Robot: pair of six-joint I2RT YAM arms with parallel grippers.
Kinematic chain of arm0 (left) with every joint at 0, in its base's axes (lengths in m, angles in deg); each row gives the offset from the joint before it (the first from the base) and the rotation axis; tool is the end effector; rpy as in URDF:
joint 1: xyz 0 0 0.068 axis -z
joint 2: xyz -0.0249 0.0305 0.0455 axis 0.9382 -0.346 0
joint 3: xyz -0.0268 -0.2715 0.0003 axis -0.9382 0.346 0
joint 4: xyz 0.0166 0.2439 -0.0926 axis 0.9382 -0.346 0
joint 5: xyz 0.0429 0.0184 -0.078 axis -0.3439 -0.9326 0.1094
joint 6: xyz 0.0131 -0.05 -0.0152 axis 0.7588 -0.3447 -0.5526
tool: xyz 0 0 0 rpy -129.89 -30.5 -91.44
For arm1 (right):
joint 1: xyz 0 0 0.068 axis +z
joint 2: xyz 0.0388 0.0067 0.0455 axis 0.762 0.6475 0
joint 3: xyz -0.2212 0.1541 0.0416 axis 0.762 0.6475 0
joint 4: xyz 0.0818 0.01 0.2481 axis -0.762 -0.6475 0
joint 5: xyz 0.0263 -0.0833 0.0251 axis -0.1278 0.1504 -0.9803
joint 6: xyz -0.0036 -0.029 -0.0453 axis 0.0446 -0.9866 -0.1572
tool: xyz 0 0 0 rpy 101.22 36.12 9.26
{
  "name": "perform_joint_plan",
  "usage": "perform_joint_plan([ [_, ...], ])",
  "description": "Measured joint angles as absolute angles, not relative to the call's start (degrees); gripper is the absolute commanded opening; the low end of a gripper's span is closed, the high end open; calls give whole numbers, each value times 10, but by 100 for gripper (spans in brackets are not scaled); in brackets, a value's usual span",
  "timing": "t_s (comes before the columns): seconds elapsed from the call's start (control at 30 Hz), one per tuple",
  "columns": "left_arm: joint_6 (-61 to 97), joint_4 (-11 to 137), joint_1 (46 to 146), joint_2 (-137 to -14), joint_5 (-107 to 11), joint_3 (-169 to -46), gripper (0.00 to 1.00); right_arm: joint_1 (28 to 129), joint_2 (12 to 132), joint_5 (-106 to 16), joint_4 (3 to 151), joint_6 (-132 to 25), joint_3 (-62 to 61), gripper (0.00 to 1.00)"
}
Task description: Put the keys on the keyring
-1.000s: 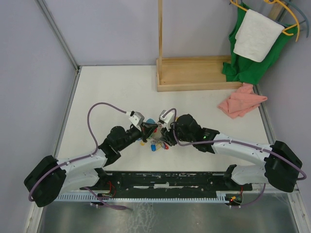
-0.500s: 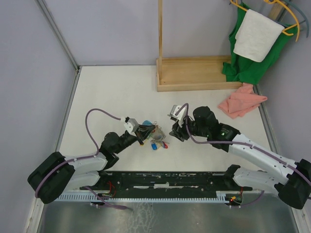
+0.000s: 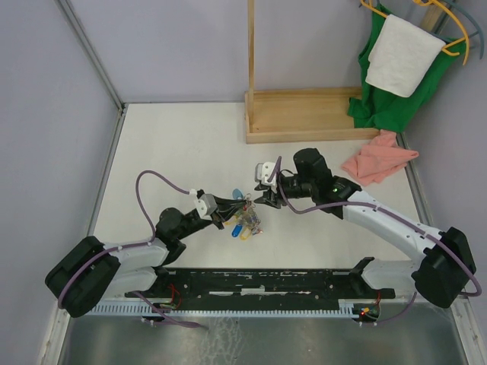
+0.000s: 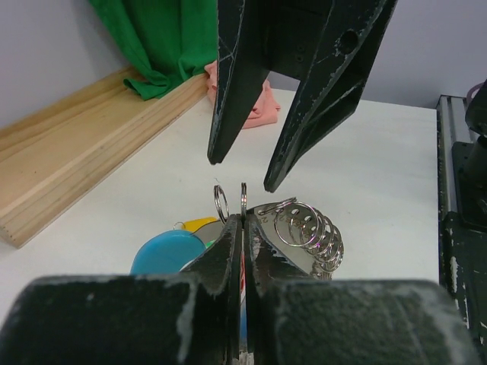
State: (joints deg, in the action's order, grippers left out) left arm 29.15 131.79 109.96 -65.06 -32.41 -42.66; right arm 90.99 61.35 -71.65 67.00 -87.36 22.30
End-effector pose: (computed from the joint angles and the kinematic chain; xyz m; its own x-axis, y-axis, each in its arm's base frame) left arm 0.1391 -0.1364 0.2022 0.1604 -0.1527 -0.9752 0.8933 0.4427 0.0776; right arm 0.1926 0.1963 0.2960 0.1042 -0.4082 -0.9069 -0.9794 0.1165 -0.1650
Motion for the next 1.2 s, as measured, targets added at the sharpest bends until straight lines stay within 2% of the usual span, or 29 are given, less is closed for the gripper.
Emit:
perform_joint_plan([
  [0.33, 307, 1321, 1100, -653, -300, -426, 3, 909, 630, -791, 669, -916, 223, 30],
  [0.67, 307, 1329, 1100, -660, -279, -426, 3, 909, 647, -824, 669, -921, 223, 26],
  [0.77, 307, 1332, 1100, -662, -270, -426, 3, 908, 652, -827, 669, -921, 223, 18],
  [0.87, 307, 1334, 1100, -667, -261, -426, 3, 908, 654, -831, 668, -921, 223, 2],
  [1.07, 309, 1327, 1099, -661, -257, -427, 24, 909, 659, -824, 620, -923, 198, 1],
  [1.2, 318, 1270, 1099, -620, -257, -438, 31, 922, 671, -769, 532, -930, 143, 1],
])
